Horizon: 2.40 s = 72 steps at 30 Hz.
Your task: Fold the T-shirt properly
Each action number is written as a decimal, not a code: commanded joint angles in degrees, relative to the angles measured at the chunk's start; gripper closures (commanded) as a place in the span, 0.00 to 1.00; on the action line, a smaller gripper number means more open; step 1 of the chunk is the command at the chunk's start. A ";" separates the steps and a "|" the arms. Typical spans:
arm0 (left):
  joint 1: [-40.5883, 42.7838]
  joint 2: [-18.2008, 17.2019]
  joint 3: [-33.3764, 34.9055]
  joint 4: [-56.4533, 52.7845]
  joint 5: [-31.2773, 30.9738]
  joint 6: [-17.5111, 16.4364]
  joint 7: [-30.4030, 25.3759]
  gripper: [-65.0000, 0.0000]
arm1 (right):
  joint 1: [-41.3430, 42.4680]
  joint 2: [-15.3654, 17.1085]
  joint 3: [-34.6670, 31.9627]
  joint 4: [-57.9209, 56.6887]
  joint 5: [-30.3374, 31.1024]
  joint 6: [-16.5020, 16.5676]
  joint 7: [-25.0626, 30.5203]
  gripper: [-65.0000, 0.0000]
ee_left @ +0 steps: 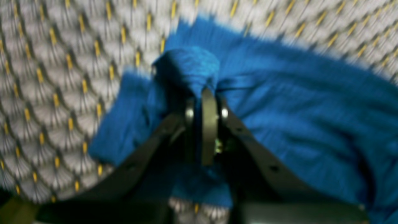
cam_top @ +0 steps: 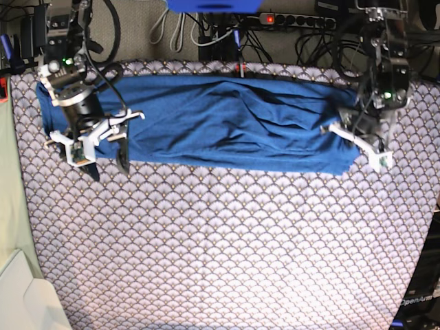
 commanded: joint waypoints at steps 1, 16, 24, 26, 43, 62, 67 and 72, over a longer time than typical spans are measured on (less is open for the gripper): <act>-0.62 -0.76 -0.37 0.76 0.00 -0.04 0.25 1.00 | 0.21 0.41 0.12 0.77 0.77 -0.10 1.45 0.44; -1.06 -2.16 -0.55 -4.61 0.00 -0.04 4.65 0.99 | -0.23 0.41 0.12 0.68 0.77 -0.10 1.37 0.43; -1.94 -1.81 -3.62 -4.43 -0.52 -0.04 4.74 0.99 | -0.49 0.41 0.12 0.06 0.77 -0.10 1.37 0.43; -2.20 -1.81 -3.62 -4.52 -0.52 -0.13 4.82 0.99 | -0.49 0.41 0.12 0.06 0.77 -0.10 1.37 0.43; -5.11 1.00 -3.36 -4.61 -0.61 -0.13 5.26 0.98 | -0.75 0.41 0.03 0.24 0.77 -0.10 1.37 0.43; -4.84 2.67 -3.71 -3.64 -0.08 -0.04 5.35 0.00 | 0.57 0.41 0.03 0.06 0.77 -0.10 1.37 0.43; -4.40 2.58 -5.47 0.05 0.00 -0.04 5.53 0.00 | 0.57 0.41 0.03 -0.03 0.77 -0.10 1.37 0.43; -5.11 -2.25 -6.79 1.37 -0.44 -0.04 12.21 0.00 | 0.57 0.41 0.03 -0.03 0.77 -0.10 1.37 0.43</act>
